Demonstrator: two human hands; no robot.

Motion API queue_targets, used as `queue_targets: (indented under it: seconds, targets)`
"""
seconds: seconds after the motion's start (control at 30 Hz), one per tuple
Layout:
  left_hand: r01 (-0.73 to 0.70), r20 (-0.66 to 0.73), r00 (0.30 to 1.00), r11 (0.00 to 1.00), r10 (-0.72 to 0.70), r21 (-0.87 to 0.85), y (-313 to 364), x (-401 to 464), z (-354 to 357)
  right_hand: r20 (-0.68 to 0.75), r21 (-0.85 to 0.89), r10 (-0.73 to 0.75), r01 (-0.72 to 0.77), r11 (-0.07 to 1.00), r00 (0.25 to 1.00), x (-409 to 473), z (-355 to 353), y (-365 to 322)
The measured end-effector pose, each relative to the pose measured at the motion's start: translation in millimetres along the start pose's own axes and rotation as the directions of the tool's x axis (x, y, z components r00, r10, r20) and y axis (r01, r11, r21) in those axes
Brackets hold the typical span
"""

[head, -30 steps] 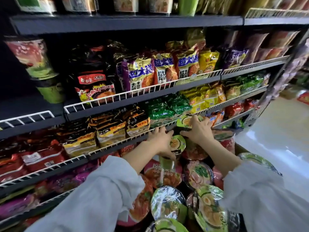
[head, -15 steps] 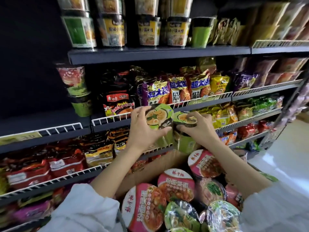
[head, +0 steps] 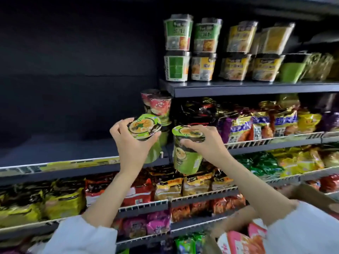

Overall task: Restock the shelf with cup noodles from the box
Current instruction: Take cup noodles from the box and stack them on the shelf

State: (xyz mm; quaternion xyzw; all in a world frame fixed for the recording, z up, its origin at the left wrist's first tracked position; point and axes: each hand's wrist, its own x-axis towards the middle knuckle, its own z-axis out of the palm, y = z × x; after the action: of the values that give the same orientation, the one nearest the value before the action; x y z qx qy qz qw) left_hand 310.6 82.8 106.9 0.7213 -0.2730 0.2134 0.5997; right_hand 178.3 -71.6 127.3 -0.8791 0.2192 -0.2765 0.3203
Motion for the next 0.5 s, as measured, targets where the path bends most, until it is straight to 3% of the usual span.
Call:
queue_targets:
  seconds: [0.27, 0.5]
  targets:
    - [0.072, 0.015, 0.997, 0.997, -0.073, 0.041, -101.4, 97.3, -53.4, -0.139, 0.084, -0.029, 0.041, 0.996, 0.990, 65.9, 96.9, -83.4]
    - [-0.053, 0.291, 0.957, 0.976, -0.011, 0.210, -162.7, 179.2, -12.9, -0.186, 0.043, -0.074, 0.083, 0.996, 0.980, 131.9, 130.0, -112.9]
